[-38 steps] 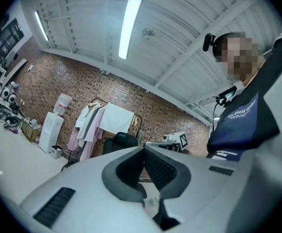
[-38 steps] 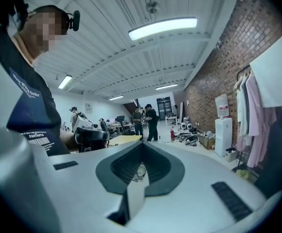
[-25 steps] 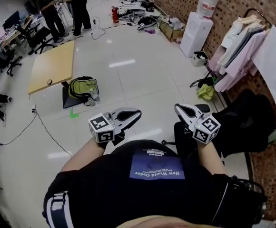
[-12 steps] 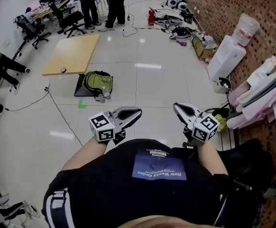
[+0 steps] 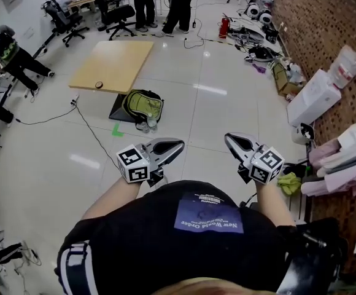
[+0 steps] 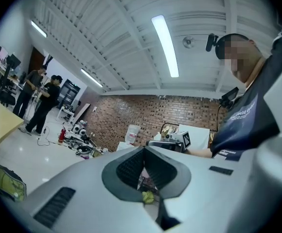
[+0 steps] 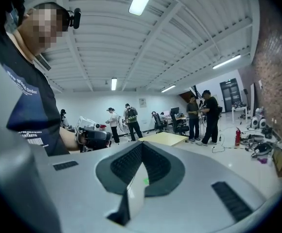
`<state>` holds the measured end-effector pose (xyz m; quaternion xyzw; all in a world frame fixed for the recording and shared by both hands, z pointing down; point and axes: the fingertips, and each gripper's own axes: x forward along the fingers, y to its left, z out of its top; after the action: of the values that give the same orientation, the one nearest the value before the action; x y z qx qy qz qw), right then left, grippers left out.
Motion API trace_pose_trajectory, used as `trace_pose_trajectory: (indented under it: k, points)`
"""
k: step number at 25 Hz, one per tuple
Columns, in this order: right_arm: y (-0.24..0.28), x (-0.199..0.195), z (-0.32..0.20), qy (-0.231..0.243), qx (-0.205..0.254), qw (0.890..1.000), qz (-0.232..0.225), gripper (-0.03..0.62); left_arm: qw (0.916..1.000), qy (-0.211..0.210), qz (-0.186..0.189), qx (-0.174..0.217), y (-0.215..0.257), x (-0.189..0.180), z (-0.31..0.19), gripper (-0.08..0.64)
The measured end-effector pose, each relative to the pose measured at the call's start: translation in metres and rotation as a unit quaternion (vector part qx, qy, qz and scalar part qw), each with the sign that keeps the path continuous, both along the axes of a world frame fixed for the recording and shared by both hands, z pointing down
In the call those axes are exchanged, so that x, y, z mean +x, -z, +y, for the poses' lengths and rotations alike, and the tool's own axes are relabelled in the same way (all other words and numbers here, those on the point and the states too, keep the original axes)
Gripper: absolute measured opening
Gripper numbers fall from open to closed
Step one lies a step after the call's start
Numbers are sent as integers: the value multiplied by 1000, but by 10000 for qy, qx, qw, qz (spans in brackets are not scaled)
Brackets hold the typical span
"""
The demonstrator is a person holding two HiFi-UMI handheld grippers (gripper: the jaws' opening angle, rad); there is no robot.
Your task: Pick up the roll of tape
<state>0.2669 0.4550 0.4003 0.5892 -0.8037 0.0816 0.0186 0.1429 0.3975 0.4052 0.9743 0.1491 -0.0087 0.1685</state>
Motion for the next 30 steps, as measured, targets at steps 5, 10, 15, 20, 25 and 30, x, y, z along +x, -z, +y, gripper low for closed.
trace_pose_trajectory:
  k: [5, 10, 15, 20, 25, 30]
  points:
    - [14, 0, -85, 122, 37, 9998, 140, -14, 9999, 59, 105, 13, 6, 1, -87, 6]
    - [30, -2, -175, 106, 171, 9997, 107, -14, 9998, 55, 167, 88, 17, -4, -176, 6]
    - [31, -3, -258, 324, 223, 9992, 34, -14, 9994, 277, 117, 183, 19, -8, -255, 7]
    - [27, -20, -329, 687, 127, 9976, 28, -14, 9975, 706, 60, 36, 12, -34, -317, 6]
    - [17, -10, -385, 1080, 83, 9941, -51, -14, 9932, 1165, 48, -19, 4, -34, -361, 6]
    - [10, 8, -456, 1723, 101, 9849, -108, -14, 9839, 1785, -41, 29, -2, -21, -412, 6]
